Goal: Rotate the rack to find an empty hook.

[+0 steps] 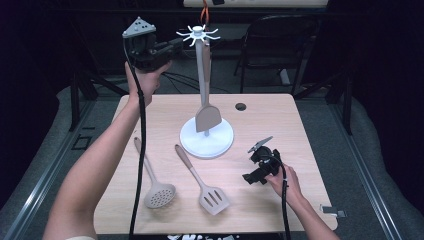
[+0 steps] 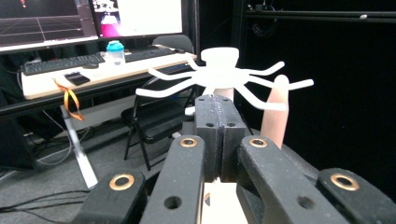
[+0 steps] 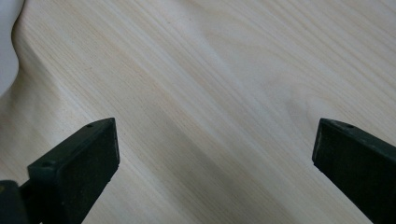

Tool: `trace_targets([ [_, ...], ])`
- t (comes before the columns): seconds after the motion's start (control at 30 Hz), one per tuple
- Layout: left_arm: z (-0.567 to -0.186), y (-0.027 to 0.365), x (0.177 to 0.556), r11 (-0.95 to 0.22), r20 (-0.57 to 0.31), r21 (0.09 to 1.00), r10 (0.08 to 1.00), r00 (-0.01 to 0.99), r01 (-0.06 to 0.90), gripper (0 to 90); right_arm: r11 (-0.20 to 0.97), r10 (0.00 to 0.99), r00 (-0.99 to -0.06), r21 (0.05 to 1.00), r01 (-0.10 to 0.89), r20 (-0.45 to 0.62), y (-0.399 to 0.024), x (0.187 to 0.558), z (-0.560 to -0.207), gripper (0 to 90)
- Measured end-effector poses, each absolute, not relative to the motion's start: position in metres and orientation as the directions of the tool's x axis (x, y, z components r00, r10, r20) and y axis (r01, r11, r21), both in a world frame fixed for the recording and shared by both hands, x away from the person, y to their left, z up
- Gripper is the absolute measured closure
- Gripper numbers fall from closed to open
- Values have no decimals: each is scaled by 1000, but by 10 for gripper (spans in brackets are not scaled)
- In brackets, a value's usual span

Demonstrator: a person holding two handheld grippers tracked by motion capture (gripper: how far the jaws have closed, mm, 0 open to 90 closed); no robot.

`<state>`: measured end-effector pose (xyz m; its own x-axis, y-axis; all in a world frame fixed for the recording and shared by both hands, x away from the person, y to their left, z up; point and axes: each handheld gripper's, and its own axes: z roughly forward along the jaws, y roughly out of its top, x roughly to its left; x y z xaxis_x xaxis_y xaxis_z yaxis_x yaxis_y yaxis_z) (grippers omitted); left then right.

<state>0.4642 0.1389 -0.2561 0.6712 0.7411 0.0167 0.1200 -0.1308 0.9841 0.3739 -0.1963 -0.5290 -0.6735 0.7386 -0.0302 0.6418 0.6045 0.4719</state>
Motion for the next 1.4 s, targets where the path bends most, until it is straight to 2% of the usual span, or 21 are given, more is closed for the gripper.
trace_targets([
  [0.07, -255, 136, 466, -138, 25, 983, 747, 665, 119, 900, 635, 720, -693, 444, 632, -43, -198, 376, -527, 2],
  [0.27, -254, 132, 471, -153, 43, 981, 766, 641, 117, 900, 620, 728, -685, 458, 637, -34, -197, 375, -528, 2],
  [0.57, -253, 138, 481, -126, 11, 982, 778, 629, 138, 900, 623, 727, -686, 452, 638, -33, -197, 375, -528, 2],
  [1.13, -252, 150, 448, -128, 29, 987, 727, 686, 93, 899, 633, 722, -690, 443, 635, -42, -196, 375, -528, 2],
  [1.4, -253, 141, 448, -159, 51, 983, 716, 697, 91, 899, 616, 729, -684, 460, 640, -24, -195, 374, -530, 2],
])
